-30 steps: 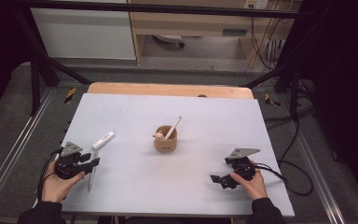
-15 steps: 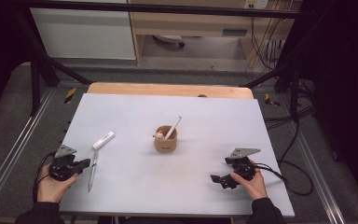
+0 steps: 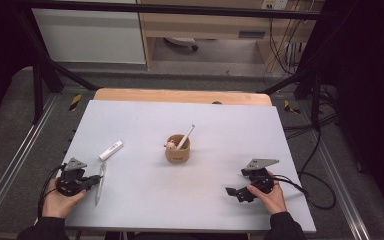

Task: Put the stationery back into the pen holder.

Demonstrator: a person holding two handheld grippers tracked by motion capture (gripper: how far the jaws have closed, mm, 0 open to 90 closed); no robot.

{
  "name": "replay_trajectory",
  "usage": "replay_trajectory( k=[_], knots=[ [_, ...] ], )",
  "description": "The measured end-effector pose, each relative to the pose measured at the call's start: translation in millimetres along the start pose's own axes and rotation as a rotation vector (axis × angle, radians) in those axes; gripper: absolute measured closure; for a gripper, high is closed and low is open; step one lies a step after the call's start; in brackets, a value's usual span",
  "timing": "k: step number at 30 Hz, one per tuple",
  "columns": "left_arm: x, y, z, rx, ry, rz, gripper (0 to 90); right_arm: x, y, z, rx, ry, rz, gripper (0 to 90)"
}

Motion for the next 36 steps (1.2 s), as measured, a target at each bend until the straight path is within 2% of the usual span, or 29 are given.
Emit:
replay_trajectory(
  k=[7, 13, 24, 32, 36],
  knots=[
    [0.5, 9.3, -2.5, 0.033, -0.013, -0.014, 89.7, 0.2, -0.4, -0.4, -0.001, -0.002, -0.001, 0.6],
    [-1.6, 20.4, -1.5, 0.059, -0.009, -0.042, 89.7, 0.2, -0.4, -0.1, -0.002, -0.002, -0.001, 0.6],
    [0.1, 39.7, -4.6, 0.105, -0.032, -0.079, 89.7, 0.3, -0.3, -0.1, -0.002, -0.003, 0.0, 0.6],
    [-4.0, 54.1, -6.4, 0.118, -0.021, -0.117, 89.7, -0.1, -0.3, -0.1, -0.001, 0.001, 0.001, 0.6],
    [-3.3, 53.6, -6.5, 0.112, -0.026, -0.121, 89.7, 0.3, -0.4, -0.1, -0.002, -0.002, 0.002, 0.6]
  ],
)
Point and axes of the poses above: each handheld gripper's, and its own axes: z roughly backward along the jaws, x roughly out of its underside, y roughly to its right, the point moved 10 cm from there along -z, roughly forward along the jaws, and after that the axes turned 3 degrees about x, right-handed, at the moved point
